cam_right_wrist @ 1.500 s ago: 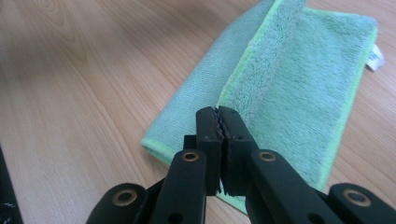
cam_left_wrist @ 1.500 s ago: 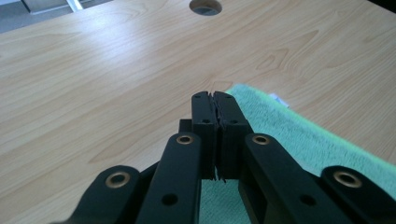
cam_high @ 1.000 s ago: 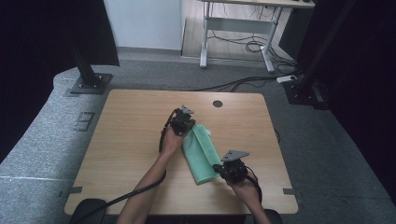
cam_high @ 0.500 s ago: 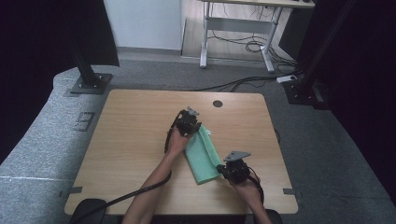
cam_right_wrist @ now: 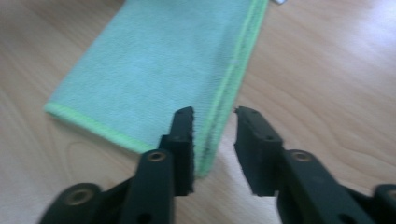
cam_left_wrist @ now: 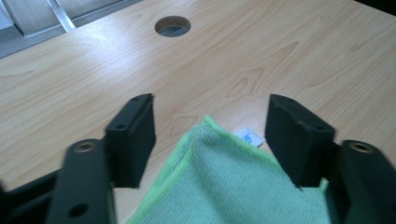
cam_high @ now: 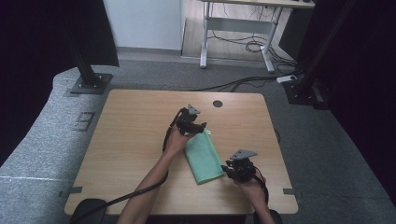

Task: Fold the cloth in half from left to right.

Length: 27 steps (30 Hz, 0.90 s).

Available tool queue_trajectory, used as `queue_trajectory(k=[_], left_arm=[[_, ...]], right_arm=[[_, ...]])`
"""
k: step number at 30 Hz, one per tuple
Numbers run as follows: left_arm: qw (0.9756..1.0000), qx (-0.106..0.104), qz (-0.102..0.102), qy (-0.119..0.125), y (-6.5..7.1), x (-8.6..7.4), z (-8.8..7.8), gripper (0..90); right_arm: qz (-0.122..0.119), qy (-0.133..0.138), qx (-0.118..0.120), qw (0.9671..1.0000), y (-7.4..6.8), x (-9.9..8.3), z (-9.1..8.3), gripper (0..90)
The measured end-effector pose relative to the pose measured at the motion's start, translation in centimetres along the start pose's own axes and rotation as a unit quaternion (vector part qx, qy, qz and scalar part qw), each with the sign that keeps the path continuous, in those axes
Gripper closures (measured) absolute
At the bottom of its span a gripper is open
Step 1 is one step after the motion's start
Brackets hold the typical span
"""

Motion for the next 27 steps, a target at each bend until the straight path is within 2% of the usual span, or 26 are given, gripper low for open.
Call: queue_trajectory(k=[4, 8, 10, 12, 14, 16, 20, 24, 27], left_arm=[[0.9999, -0.009, -0.006, -0.006, -0.2, -0.8, -0.9, 23.7], [0.9997, -0.014, -0.013, -0.017, -0.4, -2.3, -1.6, 17.9], [0.9995, -0.014, -0.012, -0.025, -0.3, -3.2, -1.9, 16.3], [0.9993, -0.012, -0.007, -0.034, -0.2, -4.2, -2.1, 15.2], [0.9991, -0.015, -0.005, -0.039, 0.0, -5.3, -2.4, 14.6], [0.9989, -0.018, -0.005, -0.043, 0.3, -6.1, -2.6, 14.3], [0.9984, -0.023, 0.0, -0.051, 1.2, -7.7, -2.9, 14.1], [0.9972, -0.014, 0.019, -0.071, 2.0, -9.1, -2.4, 14.0], [0.9961, 0.002, 0.028, -0.084, 2.1, -9.9, -1.9, 13.9]], right_arm=[[0.007, 0.006, -0.006, 0.9999, 0.4, 0.4, 0.1, 52.6], [-0.002, 0.004, -0.007, 1.0, 0.1, 1.1, 1.0, 45.0], [-0.015, -0.009, -0.01, 0.9998, 0.1, 1.1, 1.8, 44.8], [-0.024, -0.029, -0.02, 0.9991, 0.4, 0.8, 2.6, 48.7], [-0.022, -0.045, -0.029, 0.9983, 0.8, 0.3, 3.1, 52.6], [-0.008, -0.044, -0.021, 0.9988, 1.0, 0.1, 3.1, 56.5], [-0.003, -0.045, -0.021, 0.9987, 1.3, -0.3, 2.9, 63.0], [0.005, -0.042, -0.013, 0.999, 1.5, -0.4, 3.0, 60.2], [0.005, -0.037, -0.011, 0.9992, 1.7, -0.5, 3.0, 57.1]])
Point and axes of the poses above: each handheld gripper's, and its own axes: z roughly forward along the jaws, x roughly out of its top, y roughly to its right, the point moved 9 cm from there along z, roughly forward along the jaws, and after that the axes turned 6 degrees about -y, right-handed, at the moved point
